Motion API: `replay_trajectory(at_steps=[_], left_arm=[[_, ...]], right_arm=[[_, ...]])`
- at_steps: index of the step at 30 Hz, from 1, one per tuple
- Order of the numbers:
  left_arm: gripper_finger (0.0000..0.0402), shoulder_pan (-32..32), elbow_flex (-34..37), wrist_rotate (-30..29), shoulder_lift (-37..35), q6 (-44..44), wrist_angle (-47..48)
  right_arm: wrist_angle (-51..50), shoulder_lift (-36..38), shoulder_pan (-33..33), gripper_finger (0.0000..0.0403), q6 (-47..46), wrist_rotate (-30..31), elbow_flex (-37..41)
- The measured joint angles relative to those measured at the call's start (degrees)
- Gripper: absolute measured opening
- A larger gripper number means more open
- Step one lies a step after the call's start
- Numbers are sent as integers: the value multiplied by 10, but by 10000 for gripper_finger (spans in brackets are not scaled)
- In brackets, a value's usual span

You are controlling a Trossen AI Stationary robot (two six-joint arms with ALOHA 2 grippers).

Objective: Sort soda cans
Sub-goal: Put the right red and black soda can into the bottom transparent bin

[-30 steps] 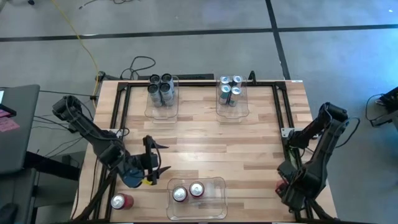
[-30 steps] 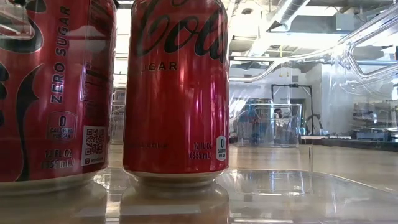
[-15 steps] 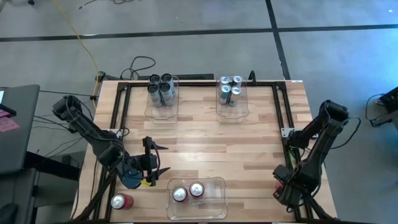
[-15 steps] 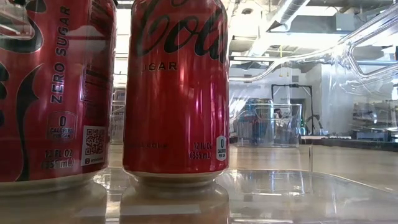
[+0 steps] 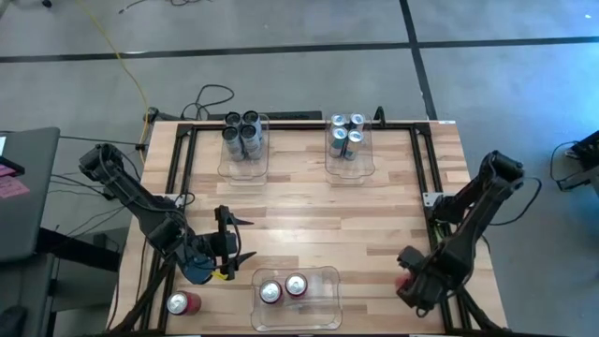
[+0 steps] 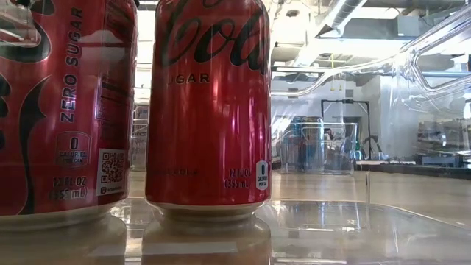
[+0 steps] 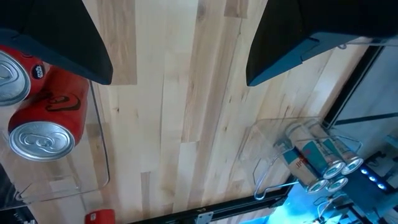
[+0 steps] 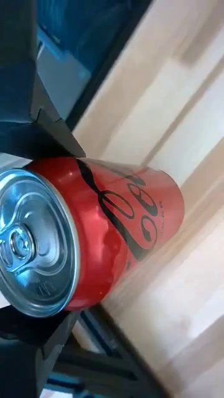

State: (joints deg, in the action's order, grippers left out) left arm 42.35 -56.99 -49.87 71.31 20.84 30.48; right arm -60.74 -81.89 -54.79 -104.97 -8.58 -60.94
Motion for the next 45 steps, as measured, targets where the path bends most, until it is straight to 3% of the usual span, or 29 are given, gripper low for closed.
replay_trajectory(at_steps=[12,21,28,35,40,45], left_arm=[[365,0,0,0,0,0,0],[365,0,0,-1,0,0,0],[365,0,0,0,0,1,0],[365,0,0,-40,0,24,-2],[365,0,0,-47,0,24,0],[365,0,0,-47,0,25,2]], right_arm=[[-1,0,101,301,153,100,-119],[2,0,126,298,223,153,-194],[97,-1,132,298,307,195,-206],[134,-77,165,298,389,172,-255],[115,-177,190,310,472,120,-355],[18,-271,203,307,540,74,-487]])
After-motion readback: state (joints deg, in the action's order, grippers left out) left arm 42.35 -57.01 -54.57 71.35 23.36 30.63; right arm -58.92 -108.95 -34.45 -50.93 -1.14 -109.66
